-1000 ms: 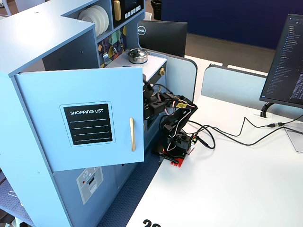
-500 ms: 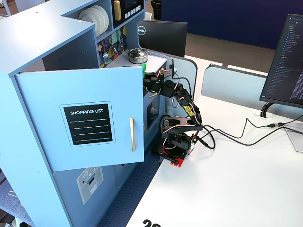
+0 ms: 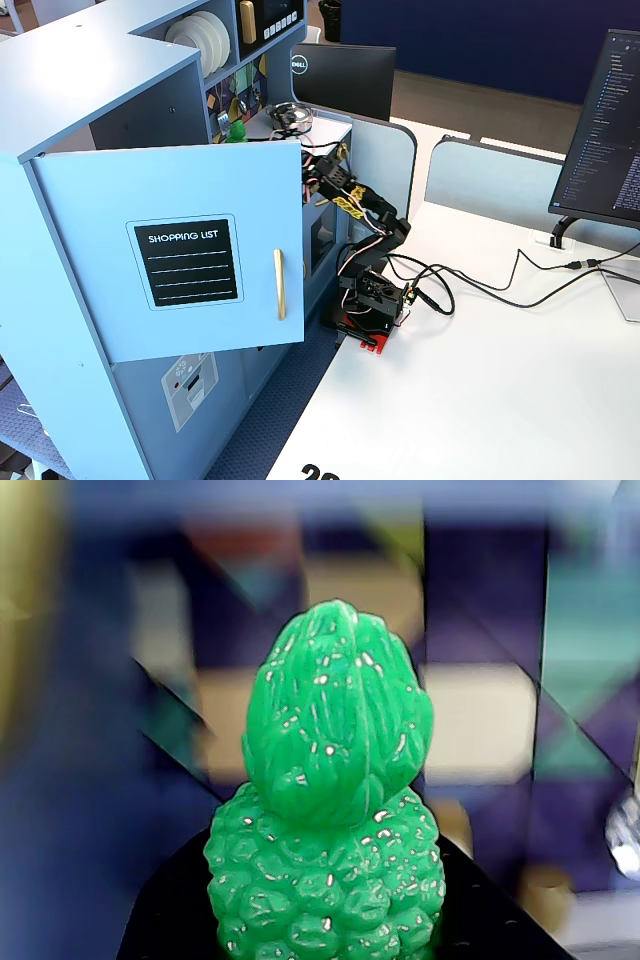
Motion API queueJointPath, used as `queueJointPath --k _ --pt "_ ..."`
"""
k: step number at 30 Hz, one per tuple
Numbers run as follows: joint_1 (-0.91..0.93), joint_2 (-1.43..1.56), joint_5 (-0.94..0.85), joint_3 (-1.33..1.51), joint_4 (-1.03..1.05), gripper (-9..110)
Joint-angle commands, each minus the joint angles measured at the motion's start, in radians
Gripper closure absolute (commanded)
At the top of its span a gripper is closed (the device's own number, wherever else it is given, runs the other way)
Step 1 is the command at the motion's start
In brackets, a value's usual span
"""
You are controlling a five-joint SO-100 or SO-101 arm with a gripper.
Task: Pick up the green pineapple from the left cabinet and place it in the gray recipient
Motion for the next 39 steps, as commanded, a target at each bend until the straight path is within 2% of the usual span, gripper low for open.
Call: queueJointPath --k 1,8,13,19,21,26,28,32,35,39 --pt "0.054 -0.127 -0.023 -0.138 -0.046 101" --pt "0.103 -0.221 -0.029 -0.152 -0.046 100" --pt "0.112 -0.221 0.017 -0.16 0.006 71" --pt "0.109 -0.124 0.021 -0.245 0.164 66" --pt "0.112 -0.06 0.029 -0.31 0.301 66" --pt "0.095 0.206 0.028 -0.37 0.902 73" --pt "0.095 0.325 -0.035 -0.272 1.097 85" --pt "0.12 0.482 -0.025 0.092 1.218 97" --pt "0.147 0.577 -0.098 0.456 1.135 101" --pt "0.144 0.646 -0.06 0.834 0.89 101"
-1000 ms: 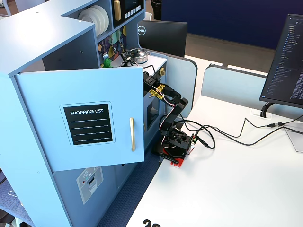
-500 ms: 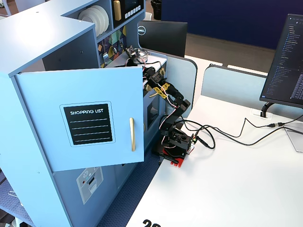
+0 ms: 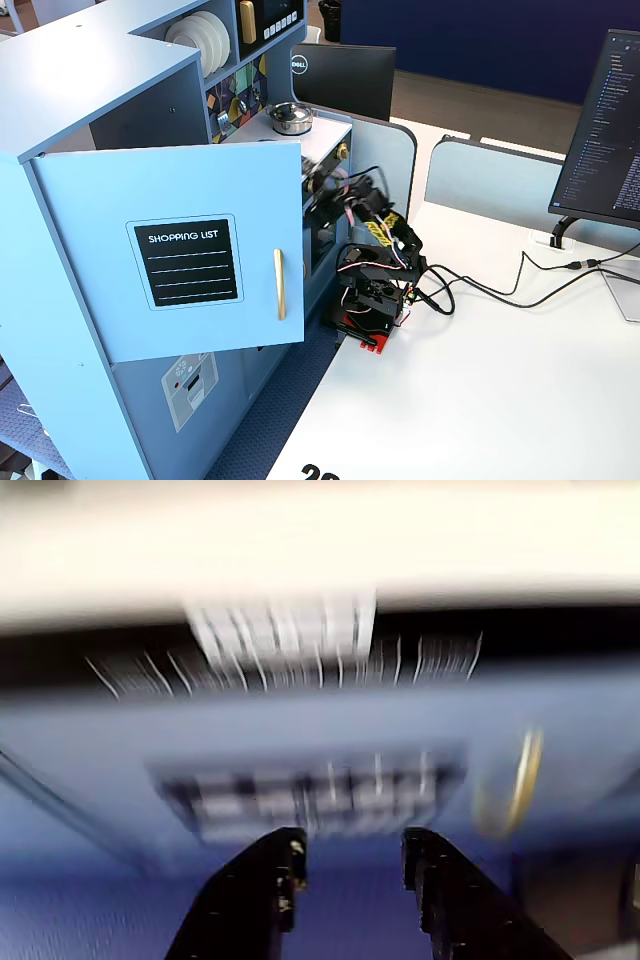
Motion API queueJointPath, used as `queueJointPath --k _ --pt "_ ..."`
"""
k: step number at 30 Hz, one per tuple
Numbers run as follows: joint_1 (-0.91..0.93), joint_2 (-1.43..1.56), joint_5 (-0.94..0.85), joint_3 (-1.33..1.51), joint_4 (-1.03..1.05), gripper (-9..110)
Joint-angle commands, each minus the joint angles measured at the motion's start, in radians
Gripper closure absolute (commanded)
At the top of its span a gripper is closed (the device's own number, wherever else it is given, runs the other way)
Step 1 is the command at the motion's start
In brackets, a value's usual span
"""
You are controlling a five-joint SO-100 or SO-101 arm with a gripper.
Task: Pick up the green pineapple from the left cabinet and place it in the gray recipient
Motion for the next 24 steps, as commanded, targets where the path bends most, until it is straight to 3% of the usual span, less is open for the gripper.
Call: queueJointPath --k 1,5,9,13,17,24 --pt "0.008 0.08 0.021 0.425 -0.199 101" --pt "0.0 0.141 0.064 0.699 -0.308 101" --pt "0.0 0.193 0.092 0.824 -0.235 101" --pt "-0.058 0.252 0.15 0.831 -0.017 101" --pt "-0.021 0.313 0.081 0.831 0.112 101" --pt "0.015 0.371 0.11 0.831 0.147 99"
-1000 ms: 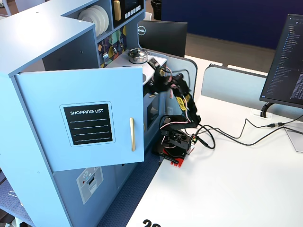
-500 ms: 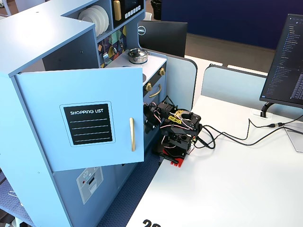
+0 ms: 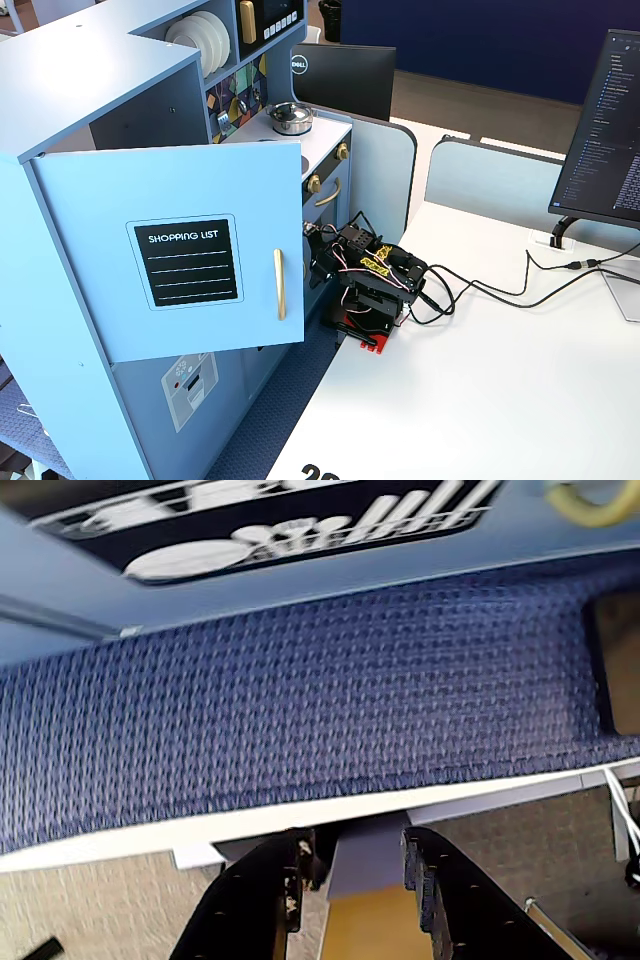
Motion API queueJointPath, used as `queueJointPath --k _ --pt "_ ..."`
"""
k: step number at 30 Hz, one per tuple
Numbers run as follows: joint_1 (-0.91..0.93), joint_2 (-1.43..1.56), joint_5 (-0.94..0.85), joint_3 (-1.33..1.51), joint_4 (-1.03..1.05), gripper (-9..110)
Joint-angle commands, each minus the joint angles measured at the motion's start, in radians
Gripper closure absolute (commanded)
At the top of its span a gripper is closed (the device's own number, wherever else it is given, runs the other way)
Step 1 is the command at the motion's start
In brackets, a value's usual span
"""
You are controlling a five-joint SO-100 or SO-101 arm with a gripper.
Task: Pick up the green pineapple from the left cabinet and place it in the gray recipient
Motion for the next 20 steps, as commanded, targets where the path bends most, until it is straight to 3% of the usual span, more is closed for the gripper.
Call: queueJointPath --k 1,20 --pt "-0.006 -0.002 0.011 -0.002 0.178 99" --pt "-0.031 -0.002 0.014 -0.002 0.178 98"
